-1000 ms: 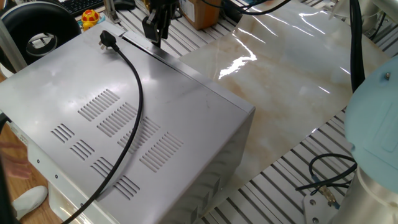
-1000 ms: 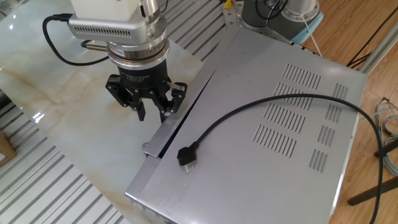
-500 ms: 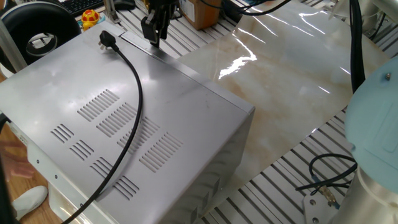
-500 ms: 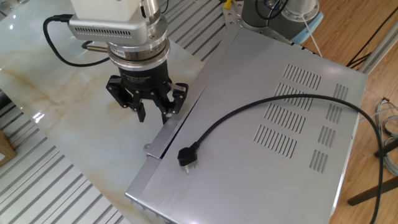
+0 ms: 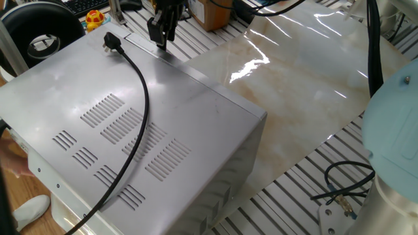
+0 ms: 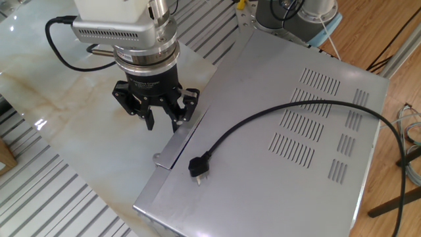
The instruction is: Close the microwave door
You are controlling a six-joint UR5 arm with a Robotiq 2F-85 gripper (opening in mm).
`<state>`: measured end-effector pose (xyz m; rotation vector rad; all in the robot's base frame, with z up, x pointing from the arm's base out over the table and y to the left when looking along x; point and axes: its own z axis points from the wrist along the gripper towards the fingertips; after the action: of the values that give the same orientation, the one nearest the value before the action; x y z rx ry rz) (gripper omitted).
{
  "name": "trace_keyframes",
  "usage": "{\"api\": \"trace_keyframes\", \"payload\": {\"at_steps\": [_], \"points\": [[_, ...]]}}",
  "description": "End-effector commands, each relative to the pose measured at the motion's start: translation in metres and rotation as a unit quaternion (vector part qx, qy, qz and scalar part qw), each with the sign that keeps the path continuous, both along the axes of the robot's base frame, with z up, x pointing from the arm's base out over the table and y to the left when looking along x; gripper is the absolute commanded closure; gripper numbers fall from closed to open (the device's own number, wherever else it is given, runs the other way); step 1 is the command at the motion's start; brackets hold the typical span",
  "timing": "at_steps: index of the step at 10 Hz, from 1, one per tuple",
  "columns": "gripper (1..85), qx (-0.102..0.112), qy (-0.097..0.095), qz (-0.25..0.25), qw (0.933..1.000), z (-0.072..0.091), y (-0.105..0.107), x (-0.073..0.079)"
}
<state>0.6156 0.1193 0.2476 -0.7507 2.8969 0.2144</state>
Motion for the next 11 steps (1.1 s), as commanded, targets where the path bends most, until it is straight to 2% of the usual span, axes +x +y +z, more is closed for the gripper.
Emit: {"api": "trace_keyframes", "payload": {"at_steps": [1, 6, 11], "points": [[40.0, 0.004, -0.001, 0.001, 1.0, 0.0031, 0.0051, 0.0023], [40.0, 0.0, 0.001, 0.005, 1.0, 0.0031, 0.0004, -0.0006], [40.0, 0.001, 0.003, 0.0, 1.0, 0.0029, 0.0103, 0.0022]]}}
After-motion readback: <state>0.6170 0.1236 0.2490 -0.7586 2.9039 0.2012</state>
